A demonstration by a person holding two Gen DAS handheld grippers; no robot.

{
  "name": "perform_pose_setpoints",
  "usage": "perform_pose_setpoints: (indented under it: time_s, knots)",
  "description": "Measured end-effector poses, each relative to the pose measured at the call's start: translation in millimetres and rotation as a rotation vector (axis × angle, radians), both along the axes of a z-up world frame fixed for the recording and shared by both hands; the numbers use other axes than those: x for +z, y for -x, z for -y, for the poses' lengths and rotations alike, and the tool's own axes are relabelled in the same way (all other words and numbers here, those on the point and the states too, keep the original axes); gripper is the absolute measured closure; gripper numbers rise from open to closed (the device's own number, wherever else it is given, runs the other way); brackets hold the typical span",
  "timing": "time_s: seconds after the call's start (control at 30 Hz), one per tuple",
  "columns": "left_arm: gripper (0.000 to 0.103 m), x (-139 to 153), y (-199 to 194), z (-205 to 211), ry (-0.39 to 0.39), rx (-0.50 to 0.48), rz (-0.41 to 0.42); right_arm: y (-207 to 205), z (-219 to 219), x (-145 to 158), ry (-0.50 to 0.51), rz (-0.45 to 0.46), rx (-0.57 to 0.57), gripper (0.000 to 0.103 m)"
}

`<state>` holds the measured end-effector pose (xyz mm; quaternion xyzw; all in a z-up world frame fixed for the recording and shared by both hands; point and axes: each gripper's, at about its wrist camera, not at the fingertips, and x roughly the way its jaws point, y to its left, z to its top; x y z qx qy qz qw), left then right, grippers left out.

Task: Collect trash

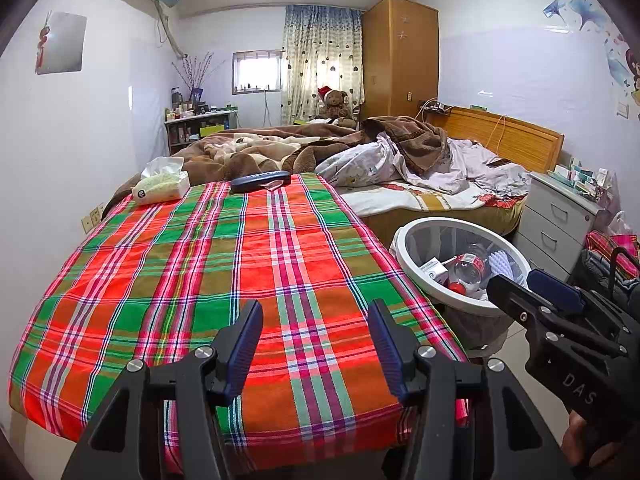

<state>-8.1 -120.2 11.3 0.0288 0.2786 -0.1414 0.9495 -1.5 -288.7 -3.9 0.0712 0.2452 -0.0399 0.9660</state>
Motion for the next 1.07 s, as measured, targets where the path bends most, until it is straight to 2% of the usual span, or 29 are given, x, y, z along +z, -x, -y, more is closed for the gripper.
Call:
perform_pose_setpoints:
  time_s: [1.07]
  knots:
    - [0.049, -2.5, 1.7, -2.9, 0.020, -0.008, -0.025, -0.1, -3.1, 0.6, -0.001, 0.003, 0.003, 0.043]
